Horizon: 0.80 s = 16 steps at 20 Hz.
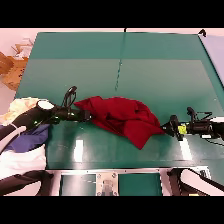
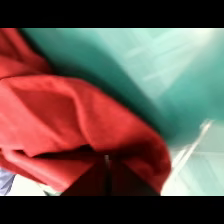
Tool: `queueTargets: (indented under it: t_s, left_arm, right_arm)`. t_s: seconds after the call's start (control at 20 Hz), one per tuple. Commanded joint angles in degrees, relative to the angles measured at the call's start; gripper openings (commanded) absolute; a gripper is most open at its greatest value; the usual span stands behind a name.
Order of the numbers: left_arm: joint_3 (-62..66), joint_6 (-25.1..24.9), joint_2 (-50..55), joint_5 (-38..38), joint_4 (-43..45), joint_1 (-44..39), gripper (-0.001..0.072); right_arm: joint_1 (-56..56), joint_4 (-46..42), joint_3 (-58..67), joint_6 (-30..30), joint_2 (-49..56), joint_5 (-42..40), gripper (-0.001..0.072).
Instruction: Fold the shirts.
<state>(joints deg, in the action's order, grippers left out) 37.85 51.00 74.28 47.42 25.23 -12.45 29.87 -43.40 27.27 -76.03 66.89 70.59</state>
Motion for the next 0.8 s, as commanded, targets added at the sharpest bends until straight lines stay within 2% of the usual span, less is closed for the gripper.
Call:
queueTargets:
  t_s: [0.0,0.05,0.1,0.15,0.2,0.3,0.4,0.55,0.65,0.75]
  left_arm:
    - [0.1,0.0,0.0,0.4,0.1,0.1,0.0021]
    - [0.1,0.0,0.0,0.6,0.1,0.1,0.0021]
    - [0.1,0.0,0.0,0.8,0.1,0.1,0.0021]
    - [0.1,0.0,0.0,1.2,0.2,0.1,0.0021]
    - [0.1,0.0,0.0,1.6,0.2,0.1,0.0021]
    - [0.1,0.0,0.0,1.7,0.9,0.1,0.0021]
    - [0.1,0.0,0.0,1.7,2.0,0.1,0.0021]
    - [0.1,0.0,0.0,1.7,2.2,0.1,0.0021]
    - [0.1,0.0,0.0,1.7,2.2,0.1,0.0021]
    - [0.1,0.0,0.0,1.7,2.2,0.1,0.0021]
  right_arm:
    - [0.0,2.5,-0.3,3.7,0.2,2.3,0.0018]
    - [0.0,2.5,-0.3,4.7,0.2,2.5,0.0018]
    - [0.1,2.2,0.0,4.8,0.2,2.5,0.005]
    - [0.1,1.4,0.9,4.7,0.2,2.8,0.0213]
    - [0.1,0.5,1.9,4.8,0.2,4.1,0.0337]
    - [0.0,-1.0,3.9,5.4,0.0,7.1,0.0439]
    - [-0.9,-1.2,3.8,8.4,-0.3,7.3,0.0474]
    - [-5.6,-3.9,3.6,11.8,-0.3,6.0,0.0476]
    - [-9.6,-9.0,3.6,11.8,-0.3,3.0,0.0472]
    - [-11.5,-10.5,3.7,11.6,-0.3,0.9,0.0466]
